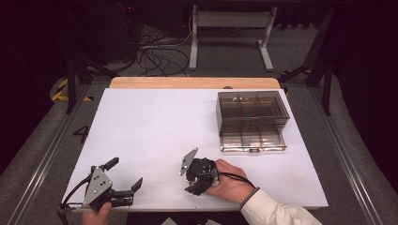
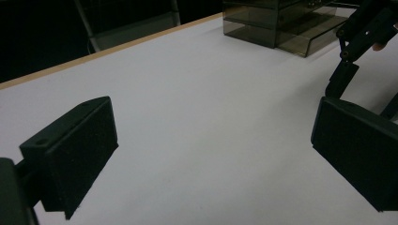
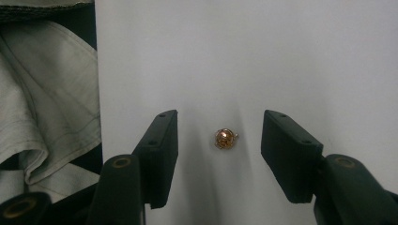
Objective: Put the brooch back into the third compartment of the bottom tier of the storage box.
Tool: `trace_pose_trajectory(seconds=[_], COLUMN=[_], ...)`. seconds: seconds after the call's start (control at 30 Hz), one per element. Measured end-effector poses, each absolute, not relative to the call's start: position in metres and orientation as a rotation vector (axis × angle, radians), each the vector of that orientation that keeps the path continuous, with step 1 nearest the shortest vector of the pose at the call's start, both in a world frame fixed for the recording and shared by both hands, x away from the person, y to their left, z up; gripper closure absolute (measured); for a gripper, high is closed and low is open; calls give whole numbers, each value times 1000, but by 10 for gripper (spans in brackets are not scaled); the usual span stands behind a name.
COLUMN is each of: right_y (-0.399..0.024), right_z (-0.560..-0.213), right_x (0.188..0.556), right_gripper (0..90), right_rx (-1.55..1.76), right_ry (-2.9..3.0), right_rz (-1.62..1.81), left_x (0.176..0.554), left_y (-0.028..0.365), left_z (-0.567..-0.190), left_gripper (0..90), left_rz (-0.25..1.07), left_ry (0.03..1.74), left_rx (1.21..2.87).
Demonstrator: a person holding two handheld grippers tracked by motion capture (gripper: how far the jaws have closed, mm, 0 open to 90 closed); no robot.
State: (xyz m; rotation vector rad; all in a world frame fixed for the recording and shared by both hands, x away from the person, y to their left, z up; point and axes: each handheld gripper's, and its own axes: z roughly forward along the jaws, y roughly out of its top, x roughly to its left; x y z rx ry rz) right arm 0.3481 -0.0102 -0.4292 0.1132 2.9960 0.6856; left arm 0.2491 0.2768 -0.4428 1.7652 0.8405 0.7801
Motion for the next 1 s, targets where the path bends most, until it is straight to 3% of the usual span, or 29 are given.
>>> trace_pose_trajectory(seconds=[0.3, 0.63, 1.0], right_y=[-7, -5, -4], right_z=[-433, -437, -436], right_x=[348, 351, 349], right_gripper=[548, 720, 803], right_rx=[99, 76, 71], right_ry=[2984, 2986, 2989], right_rz=[654, 601, 598], left_x=[249, 249, 249], left_y=[277, 277, 277], left_z=[-443, -443, -443], left_gripper=[16, 16, 16], left_rz=[781, 779, 781], left_ry=[840, 842, 841], left_rx=[1764, 1764, 1763])
